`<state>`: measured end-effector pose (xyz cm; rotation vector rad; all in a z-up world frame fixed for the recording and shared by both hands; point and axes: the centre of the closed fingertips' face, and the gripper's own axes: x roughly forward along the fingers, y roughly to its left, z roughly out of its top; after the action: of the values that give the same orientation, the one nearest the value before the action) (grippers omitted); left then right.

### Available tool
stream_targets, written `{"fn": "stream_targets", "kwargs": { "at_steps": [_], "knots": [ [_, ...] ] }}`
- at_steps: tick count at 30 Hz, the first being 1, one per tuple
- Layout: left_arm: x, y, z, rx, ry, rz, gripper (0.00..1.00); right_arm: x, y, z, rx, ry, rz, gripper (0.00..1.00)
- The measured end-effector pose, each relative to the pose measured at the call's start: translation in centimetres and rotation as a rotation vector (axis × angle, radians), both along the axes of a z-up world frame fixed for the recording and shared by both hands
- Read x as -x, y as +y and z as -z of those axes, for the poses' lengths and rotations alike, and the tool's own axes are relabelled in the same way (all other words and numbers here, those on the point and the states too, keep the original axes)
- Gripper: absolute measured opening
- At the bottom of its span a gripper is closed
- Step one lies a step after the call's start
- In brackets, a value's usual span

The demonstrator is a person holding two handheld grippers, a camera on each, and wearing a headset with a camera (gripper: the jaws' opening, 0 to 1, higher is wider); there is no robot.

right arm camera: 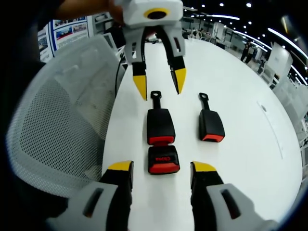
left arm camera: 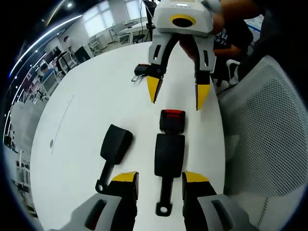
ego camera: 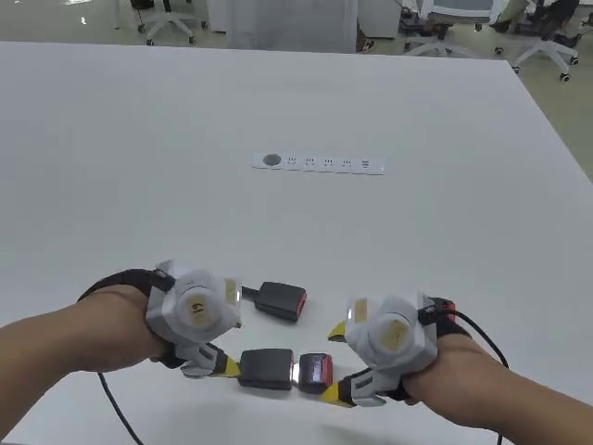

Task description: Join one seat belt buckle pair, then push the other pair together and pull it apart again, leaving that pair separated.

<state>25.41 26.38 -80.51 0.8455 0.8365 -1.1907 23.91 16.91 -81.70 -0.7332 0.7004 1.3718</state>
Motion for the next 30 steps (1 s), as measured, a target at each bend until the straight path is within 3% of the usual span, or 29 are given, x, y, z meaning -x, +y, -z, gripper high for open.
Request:
{"fn": "stream_targets", "kwargs": {
  "at_steps": [11, 13, 27, 30],
  "knots": [
    [-2.0, -1.4, -0.1, 0.002, -0.004, 0.032, 0.36, -1.6, -1.8, -0.3, 0.022, -0.021, 0.004, 0.50],
    [-2.7, -1.4, 0.1, -0.016, -0.011, 0.057, 0.36, -2.3, -2.5, -0.3, 0.028, -0.023, 0.013, 0.50],
    [-9.7, -3.0, 0.3, -0.011, -0.026, 0.068, 0.37, -8.9, -9.5, 0.6, 0.080, -0.029, 0.099, 0.49],
    [-10.4, -3.3, 0.4, -0.010, -0.026, 0.064, 0.38, -10.0, -10.7, 0.7, 0.091, -0.038, 0.107, 0.49]
  ]
}}
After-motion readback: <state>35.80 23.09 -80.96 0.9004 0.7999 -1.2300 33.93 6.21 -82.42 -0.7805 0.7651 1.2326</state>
